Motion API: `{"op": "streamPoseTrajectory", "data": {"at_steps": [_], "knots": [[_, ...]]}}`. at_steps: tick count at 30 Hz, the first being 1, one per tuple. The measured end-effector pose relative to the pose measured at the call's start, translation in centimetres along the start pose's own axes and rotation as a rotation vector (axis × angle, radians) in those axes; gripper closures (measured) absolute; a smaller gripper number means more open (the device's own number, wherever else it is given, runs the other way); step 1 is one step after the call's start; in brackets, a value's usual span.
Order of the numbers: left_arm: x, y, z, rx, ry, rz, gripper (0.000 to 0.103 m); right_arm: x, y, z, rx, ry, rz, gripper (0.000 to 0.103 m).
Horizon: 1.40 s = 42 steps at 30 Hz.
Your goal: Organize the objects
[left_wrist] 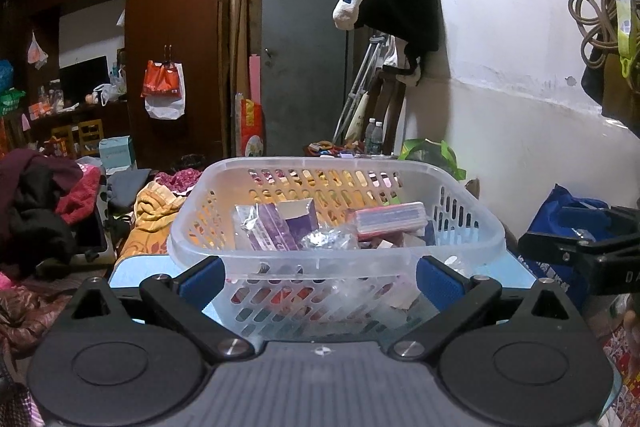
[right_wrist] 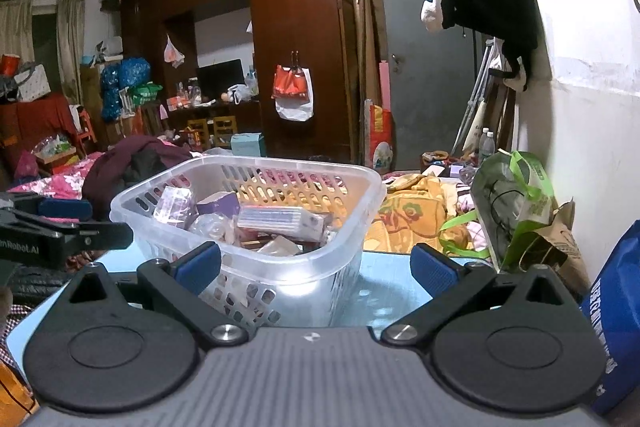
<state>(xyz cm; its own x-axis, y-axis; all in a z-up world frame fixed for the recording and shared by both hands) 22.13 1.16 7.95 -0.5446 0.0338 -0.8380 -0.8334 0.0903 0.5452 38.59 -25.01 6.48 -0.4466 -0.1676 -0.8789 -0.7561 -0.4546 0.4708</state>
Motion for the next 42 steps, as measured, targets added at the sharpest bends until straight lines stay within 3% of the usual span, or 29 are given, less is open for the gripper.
{"op": "streamPoseTrajectory", "data": {"at_steps": [42], "knots": [[0.47, -0.25, -0.04, 0.022, 0.016, 0.012, 0.001, 0.42, -0.03, -0.56, -0.013, -0.044, -0.015, 0.000]]}}
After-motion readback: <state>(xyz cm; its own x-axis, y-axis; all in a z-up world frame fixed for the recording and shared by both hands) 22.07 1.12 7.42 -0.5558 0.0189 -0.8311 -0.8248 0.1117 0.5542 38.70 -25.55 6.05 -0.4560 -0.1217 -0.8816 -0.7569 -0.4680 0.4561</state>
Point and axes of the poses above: each gripper's, at about its wrist camera, not at the fingertips, and y roughly against the way its jaws point, z to its left, x to its underside, the point moved 2 cm from there along -y, roughly the way its jaws point, and after that the axes turned 7 degrees about z, right-handed, at the moved point
